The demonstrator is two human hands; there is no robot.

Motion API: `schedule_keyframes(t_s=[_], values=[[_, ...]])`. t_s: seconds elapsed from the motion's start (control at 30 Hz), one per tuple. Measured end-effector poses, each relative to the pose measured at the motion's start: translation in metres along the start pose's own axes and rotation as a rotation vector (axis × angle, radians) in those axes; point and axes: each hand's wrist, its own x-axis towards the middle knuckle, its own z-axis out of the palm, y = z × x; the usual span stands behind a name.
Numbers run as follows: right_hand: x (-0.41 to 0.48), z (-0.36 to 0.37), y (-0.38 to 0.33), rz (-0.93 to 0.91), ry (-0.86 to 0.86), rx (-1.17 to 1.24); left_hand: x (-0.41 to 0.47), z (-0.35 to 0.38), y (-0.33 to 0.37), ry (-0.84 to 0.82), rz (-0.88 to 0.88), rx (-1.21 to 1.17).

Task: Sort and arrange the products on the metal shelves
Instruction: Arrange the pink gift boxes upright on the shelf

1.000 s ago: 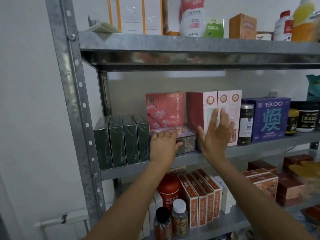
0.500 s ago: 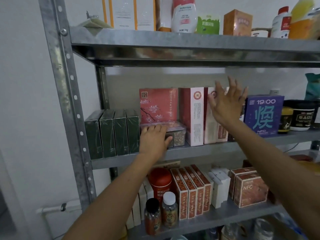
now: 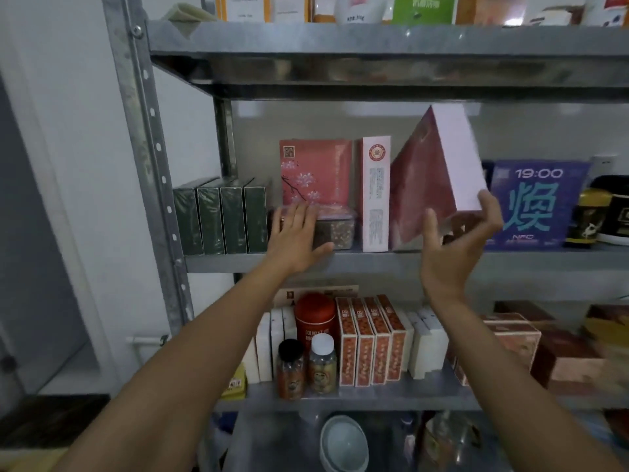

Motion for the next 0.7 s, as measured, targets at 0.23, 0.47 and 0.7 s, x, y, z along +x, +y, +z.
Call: schedule_keyframes(t_s=[0.23, 0.47, 0.7], values=[[-0.036, -0.068, -0.021, -0.043, 0.133, 0.104, -0.077, 0.026, 0.064, 0.168, -0.196, -0.711], [-0.078, -0.137, -0.008, 0.511, 0.010, 0.156, -0.156, 0.047, 0.118, -0.309, -0.335, -1.275], [-0.084, -0.142, 0.020, 0.919, -0.256, 0.156, -0.201, 0.067, 0.157, -0.231, -0.531, -1.264]])
